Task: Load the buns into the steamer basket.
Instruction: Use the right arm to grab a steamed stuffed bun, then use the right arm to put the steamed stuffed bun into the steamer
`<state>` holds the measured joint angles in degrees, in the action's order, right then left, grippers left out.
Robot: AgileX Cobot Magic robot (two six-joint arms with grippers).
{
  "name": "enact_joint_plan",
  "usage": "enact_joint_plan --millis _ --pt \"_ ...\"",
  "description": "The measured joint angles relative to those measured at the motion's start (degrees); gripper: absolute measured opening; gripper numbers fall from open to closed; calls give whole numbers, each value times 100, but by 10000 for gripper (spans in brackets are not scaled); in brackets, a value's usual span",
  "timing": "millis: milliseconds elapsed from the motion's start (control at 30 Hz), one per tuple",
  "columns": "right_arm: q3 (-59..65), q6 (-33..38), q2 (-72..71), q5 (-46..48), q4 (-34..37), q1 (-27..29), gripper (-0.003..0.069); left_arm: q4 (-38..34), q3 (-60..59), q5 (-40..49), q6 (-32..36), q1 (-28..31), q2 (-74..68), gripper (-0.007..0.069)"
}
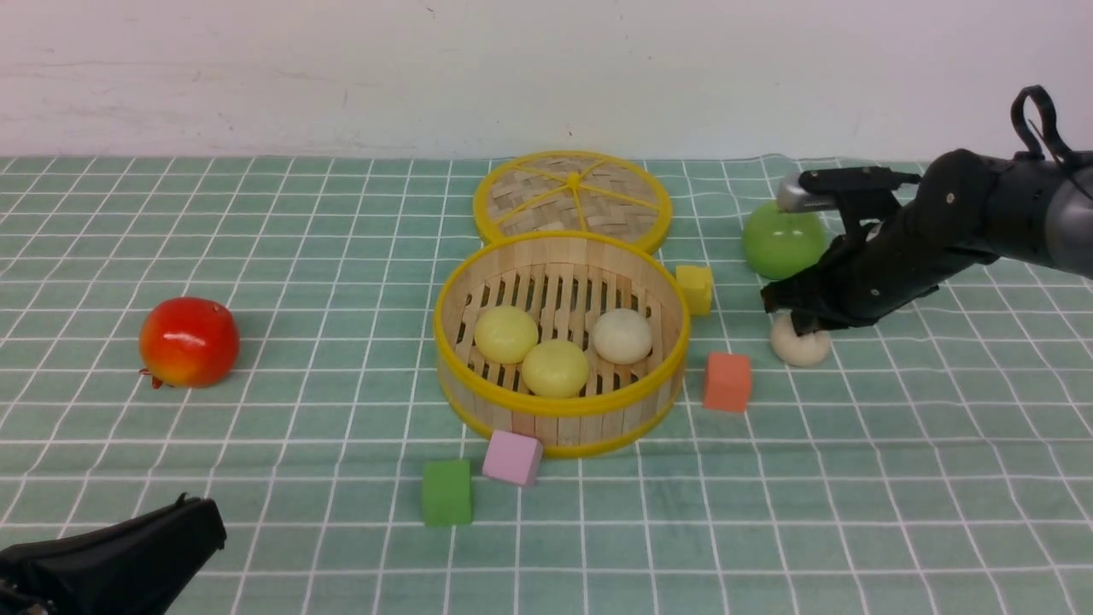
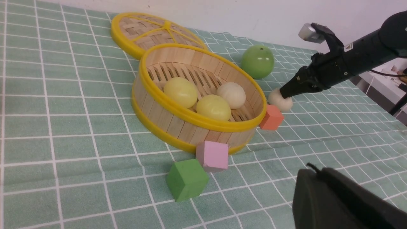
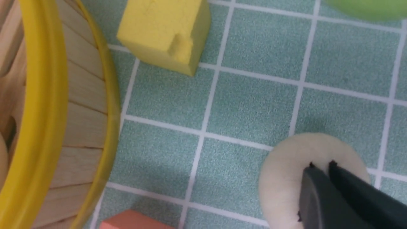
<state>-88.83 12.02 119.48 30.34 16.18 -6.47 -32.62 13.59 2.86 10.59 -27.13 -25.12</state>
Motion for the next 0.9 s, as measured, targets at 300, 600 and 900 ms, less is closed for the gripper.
enact_joint_plan --millis 300,600,900 --pt "-1 788 -1002 122 770 -350 0 0 0 0 0 0 0 1" --pt "-53 2813 -673 -1005 2763 -1605 0 0 0 0 0 0 0 1" --pt "-329 3413 339 -2226 3248 -1925 51 0 0 0 0 0 0 1"
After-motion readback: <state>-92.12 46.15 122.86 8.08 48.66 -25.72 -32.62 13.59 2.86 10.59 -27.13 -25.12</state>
